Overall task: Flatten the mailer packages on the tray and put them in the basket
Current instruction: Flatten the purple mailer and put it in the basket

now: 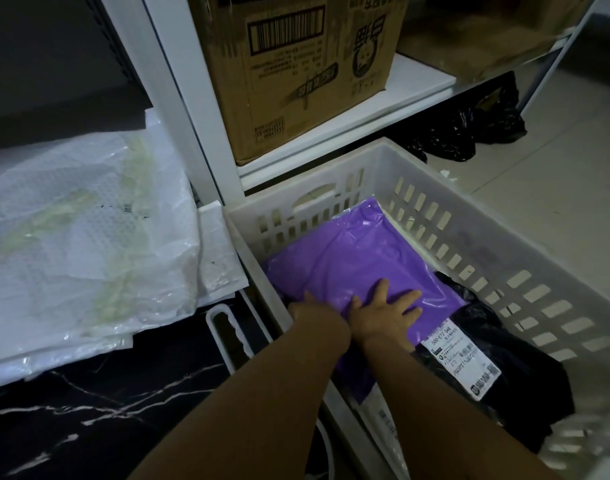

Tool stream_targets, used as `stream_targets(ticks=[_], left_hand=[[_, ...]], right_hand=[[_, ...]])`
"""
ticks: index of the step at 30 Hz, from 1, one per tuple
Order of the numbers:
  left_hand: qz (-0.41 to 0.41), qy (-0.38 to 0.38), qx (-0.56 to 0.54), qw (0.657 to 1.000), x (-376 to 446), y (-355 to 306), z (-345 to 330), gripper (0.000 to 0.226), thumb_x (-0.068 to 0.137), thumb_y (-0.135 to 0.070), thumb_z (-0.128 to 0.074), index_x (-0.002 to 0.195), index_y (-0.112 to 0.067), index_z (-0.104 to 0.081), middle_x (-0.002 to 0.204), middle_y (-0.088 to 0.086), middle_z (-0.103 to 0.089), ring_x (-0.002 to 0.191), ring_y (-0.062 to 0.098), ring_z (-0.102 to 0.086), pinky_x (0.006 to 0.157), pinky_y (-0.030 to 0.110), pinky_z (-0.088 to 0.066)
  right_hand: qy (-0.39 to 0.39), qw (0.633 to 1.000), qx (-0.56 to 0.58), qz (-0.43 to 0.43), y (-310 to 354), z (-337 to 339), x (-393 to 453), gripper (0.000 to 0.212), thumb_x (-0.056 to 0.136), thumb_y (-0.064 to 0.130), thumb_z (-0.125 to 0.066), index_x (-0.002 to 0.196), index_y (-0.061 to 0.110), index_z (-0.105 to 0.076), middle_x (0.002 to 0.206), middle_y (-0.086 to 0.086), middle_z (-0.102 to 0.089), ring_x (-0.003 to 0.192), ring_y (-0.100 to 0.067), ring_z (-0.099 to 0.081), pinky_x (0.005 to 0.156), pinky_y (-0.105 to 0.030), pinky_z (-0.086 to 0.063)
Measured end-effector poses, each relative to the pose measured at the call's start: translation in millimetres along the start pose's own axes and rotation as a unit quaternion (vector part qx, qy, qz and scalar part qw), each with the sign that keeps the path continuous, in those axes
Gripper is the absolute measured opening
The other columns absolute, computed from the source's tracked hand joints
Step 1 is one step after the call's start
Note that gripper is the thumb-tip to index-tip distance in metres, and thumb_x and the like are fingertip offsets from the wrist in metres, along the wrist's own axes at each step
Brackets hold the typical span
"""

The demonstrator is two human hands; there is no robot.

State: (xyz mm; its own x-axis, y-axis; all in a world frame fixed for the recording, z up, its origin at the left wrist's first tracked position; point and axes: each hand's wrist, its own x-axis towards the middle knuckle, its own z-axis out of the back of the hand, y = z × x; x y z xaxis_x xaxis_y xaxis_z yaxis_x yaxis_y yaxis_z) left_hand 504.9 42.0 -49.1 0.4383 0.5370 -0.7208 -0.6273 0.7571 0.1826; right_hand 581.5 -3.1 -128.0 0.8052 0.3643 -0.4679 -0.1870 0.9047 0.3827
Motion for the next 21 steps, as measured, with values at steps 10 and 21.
stream_targets(ticks=[10,21], left_hand=[[0.014,-0.145,0.042,0.988,-14,3,11,0.042,0.102,-0.034,-0.029,0.137,-0.016,-0.044,0.142,0.015,-0.044,0.131,0.035,-0.038,0.11,0.055,-0.023],[0.027,-0.297,-0.017,0.954,-95,24,36,0.05,0.095,-0.037,-0.051,0.139,-0.016,-0.039,0.145,0.014,-0.04,0.142,0.034,-0.022,0.116,0.056,-0.008]], right_hand=[[-0.043,0.977,-0.19,0.092,9,9,-13,0.055,0.099,0.051,-0.023,0.15,0.031,-0.018,0.16,-0.014,-0.008,0.148,-0.035,0.006,0.11,-0.066,-0.008],[-0.079,0.971,-0.145,0.175,45,90,-71,0.055,0.101,0.05,-0.023,0.142,0.016,-0.039,0.153,-0.015,-0.026,0.143,-0.032,-0.019,0.112,-0.055,-0.02]])
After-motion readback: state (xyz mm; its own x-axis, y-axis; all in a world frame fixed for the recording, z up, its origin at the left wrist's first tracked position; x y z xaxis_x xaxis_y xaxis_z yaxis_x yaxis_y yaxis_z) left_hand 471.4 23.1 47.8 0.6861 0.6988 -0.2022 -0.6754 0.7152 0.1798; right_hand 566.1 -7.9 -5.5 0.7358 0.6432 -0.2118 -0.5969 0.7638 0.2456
